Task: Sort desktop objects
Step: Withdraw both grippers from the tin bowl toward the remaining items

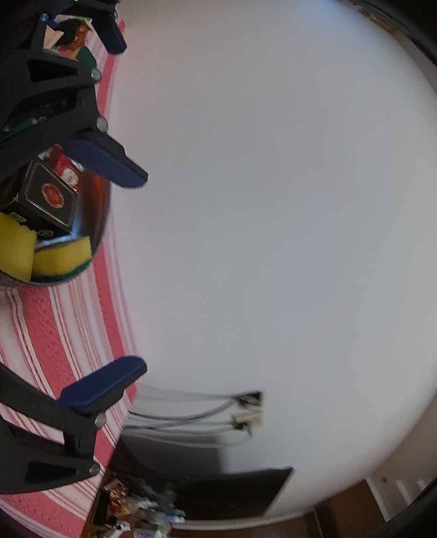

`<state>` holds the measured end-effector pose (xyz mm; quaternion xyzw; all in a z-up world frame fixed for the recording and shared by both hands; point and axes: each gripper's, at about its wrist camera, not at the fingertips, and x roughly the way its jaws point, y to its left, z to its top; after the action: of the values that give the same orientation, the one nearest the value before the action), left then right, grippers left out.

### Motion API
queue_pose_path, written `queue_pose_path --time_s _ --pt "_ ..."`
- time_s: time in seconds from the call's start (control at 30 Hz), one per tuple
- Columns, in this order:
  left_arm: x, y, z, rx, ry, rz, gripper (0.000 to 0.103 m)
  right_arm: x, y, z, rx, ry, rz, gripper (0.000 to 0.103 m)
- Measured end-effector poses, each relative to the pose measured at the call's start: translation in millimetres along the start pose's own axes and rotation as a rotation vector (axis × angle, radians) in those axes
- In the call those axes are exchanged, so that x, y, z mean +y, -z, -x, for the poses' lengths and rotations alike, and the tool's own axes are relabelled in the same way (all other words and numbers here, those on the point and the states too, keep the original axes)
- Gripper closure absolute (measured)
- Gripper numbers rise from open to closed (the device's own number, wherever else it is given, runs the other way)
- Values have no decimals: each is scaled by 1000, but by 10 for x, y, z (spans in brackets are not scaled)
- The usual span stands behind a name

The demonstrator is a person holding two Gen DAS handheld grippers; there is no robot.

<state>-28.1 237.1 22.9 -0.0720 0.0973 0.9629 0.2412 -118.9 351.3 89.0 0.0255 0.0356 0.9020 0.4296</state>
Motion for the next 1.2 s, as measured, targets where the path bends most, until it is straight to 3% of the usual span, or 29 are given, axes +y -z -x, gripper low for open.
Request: queue_pose_path --time_s 0.2,0.43,0.67,0.8,1.2 --pt "6 11 32 -24 -13 -15 1 32 -17 94 -47 2 6 0" --pt "218 46 -19 29 -40 65 1 79 -23 191 -68 -12 7 0" --pt "397 122 -63 107 -54 65 1 187 0 164 19 -151 -10 0" --pt "517 184 -109 178 -37 96 1 295 1 222 7 -207 25 0" --pt "955 297 -109 241 -74 127 1 492 29 283 38 -326 48 0"
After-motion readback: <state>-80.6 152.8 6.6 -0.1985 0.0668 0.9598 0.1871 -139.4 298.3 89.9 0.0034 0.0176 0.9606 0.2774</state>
